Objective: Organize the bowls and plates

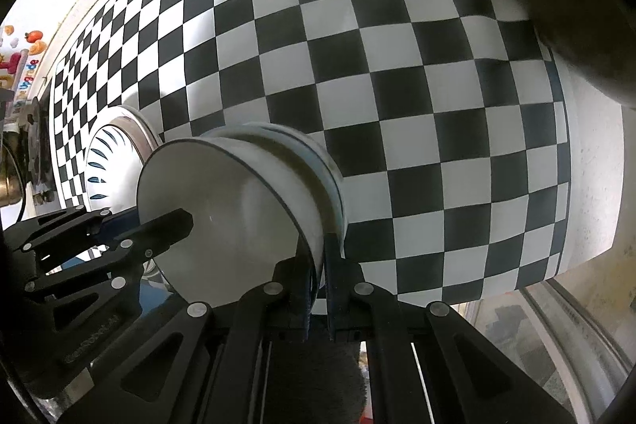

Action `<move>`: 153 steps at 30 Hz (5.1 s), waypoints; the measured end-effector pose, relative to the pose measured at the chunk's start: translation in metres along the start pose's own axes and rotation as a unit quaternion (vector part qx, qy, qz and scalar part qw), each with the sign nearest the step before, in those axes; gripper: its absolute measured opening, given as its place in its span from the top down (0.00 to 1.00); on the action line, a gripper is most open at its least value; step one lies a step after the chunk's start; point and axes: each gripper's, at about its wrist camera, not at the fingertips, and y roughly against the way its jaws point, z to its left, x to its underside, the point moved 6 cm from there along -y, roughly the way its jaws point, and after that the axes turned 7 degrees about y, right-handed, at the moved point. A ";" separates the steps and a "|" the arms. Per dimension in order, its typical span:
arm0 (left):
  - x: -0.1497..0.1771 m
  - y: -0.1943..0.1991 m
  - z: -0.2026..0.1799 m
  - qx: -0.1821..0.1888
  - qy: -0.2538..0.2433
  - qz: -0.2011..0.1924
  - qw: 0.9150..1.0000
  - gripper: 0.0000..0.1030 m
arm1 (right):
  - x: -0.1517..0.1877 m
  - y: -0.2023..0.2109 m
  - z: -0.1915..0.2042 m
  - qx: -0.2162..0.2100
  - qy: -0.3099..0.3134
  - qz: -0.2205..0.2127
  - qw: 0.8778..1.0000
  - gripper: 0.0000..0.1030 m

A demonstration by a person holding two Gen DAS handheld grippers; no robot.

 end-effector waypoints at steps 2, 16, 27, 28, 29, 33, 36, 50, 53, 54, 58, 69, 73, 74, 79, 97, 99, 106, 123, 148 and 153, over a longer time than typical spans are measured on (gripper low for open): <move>0.000 0.000 0.000 -0.002 0.002 0.000 1.000 0.86 | -0.001 -0.001 0.001 -0.002 -0.003 0.002 1.000 0.90; -0.001 0.002 0.001 -0.007 0.018 0.003 1.000 0.85 | 0.001 0.002 -0.001 -0.002 -0.011 -0.002 1.000 0.90; 0.000 0.011 0.000 -0.007 0.024 -0.003 1.000 0.85 | 0.005 0.007 -0.003 0.017 -0.003 -0.009 1.000 0.85; 0.000 0.013 -0.001 -0.008 0.023 -0.006 1.000 0.85 | 0.005 0.008 -0.003 0.017 -0.002 -0.010 1.000 0.85; 0.000 0.014 -0.001 -0.007 0.021 -0.007 1.000 0.85 | 0.006 0.008 -0.002 0.017 -0.001 -0.010 1.000 0.85; 0.004 0.025 -0.002 -0.010 0.016 -0.020 1.000 0.85 | 0.009 0.016 0.000 0.028 0.002 -0.021 0.999 0.85; 0.011 0.042 -0.003 -0.016 0.008 -0.044 0.999 0.85 | 0.014 0.029 0.004 0.031 0.005 -0.043 0.999 0.85; 0.052 0.141 -0.009 -0.029 -0.023 -0.167 0.985 0.84 | 0.065 0.124 0.037 0.044 0.014 -0.180 0.983 0.54; 0.058 0.160 -0.007 -0.030 -0.020 -0.195 0.980 0.75 | 0.076 0.143 0.045 0.054 0.023 -0.204 0.977 0.37; 0.060 0.162 -0.007 -0.029 -0.019 -0.199 0.979 0.74 | 0.079 0.148 0.047 0.058 0.026 -0.210 0.976 0.33; 0.066 0.175 -0.005 -0.028 -0.016 -0.212 0.977 0.74 | 0.088 0.165 0.055 0.077 0.035 -0.229 0.970 0.25; 0.082 0.170 -0.013 -0.012 -0.028 -0.202 0.979 0.70 | 0.104 0.185 0.048 0.068 0.019 -0.266 0.961 0.11; 0.069 0.142 -0.017 0.010 -0.042 -0.173 0.984 0.69 | 0.096 0.174 0.034 0.049 0.006 -0.263 0.964 0.10; 0.064 0.132 -0.015 0.019 -0.041 -0.160 0.986 0.69 | 0.093 0.167 0.028 0.043 0.000 -0.258 0.965 0.10; 0.028 0.082 0.009 0.051 0.013 -0.101 0.993 0.69 | 0.072 0.126 0.002 0.023 -0.021 -0.223 0.974 0.10; -0.019 -0.030 0.016 0.076 0.035 0.049 0.995 0.65 | 0.017 -0.007 -0.025 -0.088 -0.051 -0.100 0.990 0.10; -0.021 -0.039 0.016 0.074 0.034 0.059 0.995 0.65 | 0.012 -0.017 -0.024 -0.100 -0.054 -0.096 0.989 0.10; -0.022 -0.072 0.015 0.098 0.039 0.092 0.990 0.56 | -0.003 -0.049 -0.021 -0.138 -0.062 -0.077 0.986 0.11; -0.026 -0.070 0.013 0.142 0.040 0.066 0.987 0.60 | -0.006 -0.081 -0.016 -0.208 -0.097 -0.046 0.972 0.36; -0.032 -0.039 0.031 0.116 0.044 0.045 0.991 0.60 | -0.023 -0.075 0.021 -0.258 -0.113 -0.030 0.959 0.40; -0.032 -0.023 0.036 0.116 0.045 0.037 0.992 0.60 | -0.033 -0.059 0.035 -0.256 -0.102 -0.035 0.961 0.40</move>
